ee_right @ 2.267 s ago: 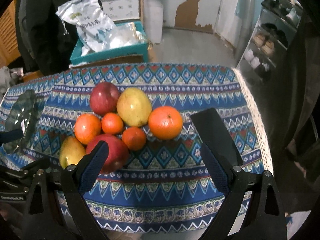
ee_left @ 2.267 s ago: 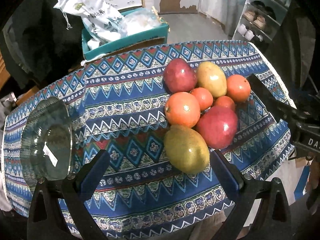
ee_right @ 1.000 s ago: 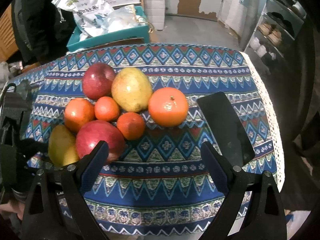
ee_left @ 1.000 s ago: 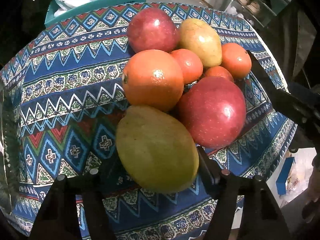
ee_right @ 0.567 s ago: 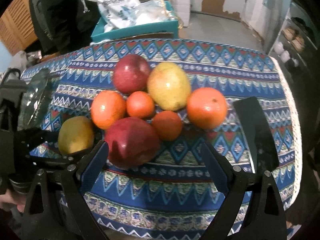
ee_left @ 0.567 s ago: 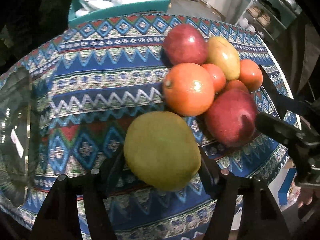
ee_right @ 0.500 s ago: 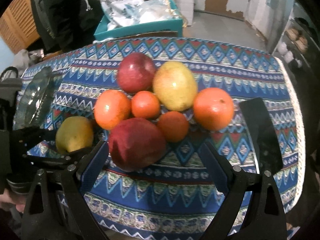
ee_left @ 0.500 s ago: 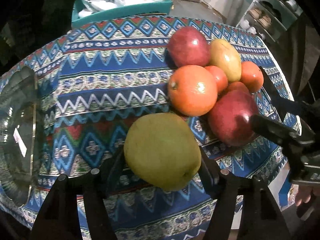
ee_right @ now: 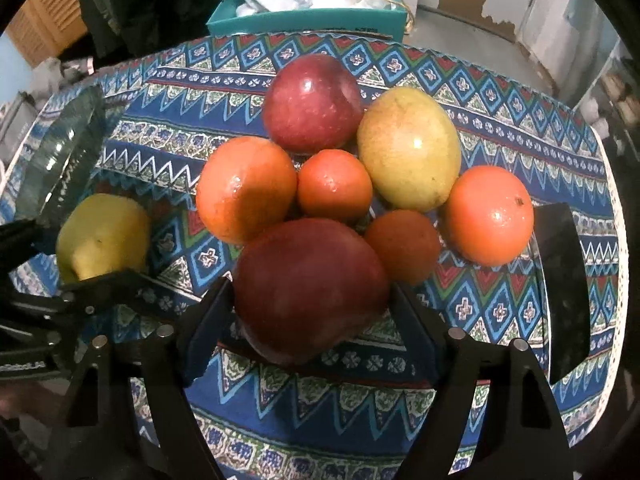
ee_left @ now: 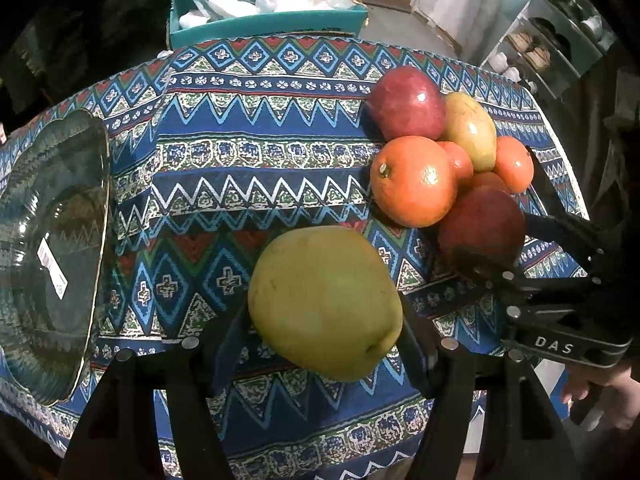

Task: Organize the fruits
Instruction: 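Grasp the yellow-green pear with the left tool while the right grasps a red apple, then lift the pear and apple and carry both toward the glass bowl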

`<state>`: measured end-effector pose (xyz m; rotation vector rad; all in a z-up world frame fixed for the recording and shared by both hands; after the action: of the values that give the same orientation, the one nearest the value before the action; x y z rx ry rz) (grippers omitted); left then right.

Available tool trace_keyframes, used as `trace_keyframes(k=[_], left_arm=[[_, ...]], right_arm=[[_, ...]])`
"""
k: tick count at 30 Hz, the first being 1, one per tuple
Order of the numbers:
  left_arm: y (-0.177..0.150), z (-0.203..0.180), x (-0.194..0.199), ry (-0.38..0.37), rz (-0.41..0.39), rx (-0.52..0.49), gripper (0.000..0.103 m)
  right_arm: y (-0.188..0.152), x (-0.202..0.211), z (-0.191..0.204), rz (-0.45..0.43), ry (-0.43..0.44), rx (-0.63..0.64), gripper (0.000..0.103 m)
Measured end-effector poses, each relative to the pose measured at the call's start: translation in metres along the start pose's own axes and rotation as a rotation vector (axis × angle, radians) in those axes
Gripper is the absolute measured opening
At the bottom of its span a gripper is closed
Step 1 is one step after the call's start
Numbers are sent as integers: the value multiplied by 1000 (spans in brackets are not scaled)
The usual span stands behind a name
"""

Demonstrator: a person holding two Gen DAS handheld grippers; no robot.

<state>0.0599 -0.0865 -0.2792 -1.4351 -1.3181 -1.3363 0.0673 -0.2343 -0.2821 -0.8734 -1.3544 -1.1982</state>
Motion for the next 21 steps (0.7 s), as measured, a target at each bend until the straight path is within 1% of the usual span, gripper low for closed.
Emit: trace_keyframes(k=[7, 12, 16, 21], left_arm=[[-4, 9, 6, -3, -5, 12, 70], [-6, 19, 15, -6, -16, 31, 69], [-8, 23, 23, -12, -27, 40, 69], [-10, 18, 32, -9, -39, 36, 69]], right_arm=[[0, -1, 12, -16, -75, 35, 79], [-2, 3, 7, -25, -73, -6, 79], [-3, 16, 2, -53, -57, -31, 79], [-2, 37, -3, -102, -38, -59, 79]])
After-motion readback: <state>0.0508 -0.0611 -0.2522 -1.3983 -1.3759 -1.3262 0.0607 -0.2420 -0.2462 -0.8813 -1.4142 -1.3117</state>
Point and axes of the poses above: each gripper's, at about its wrist camera, not at the fingertips, and x roughly against the way its jaws point, z to its left, y to its top, the point moved 2 cm from there along -x, roughly the way its jaws point, and after that the axes turned 10 degrees about z, right-handed, at the moved point
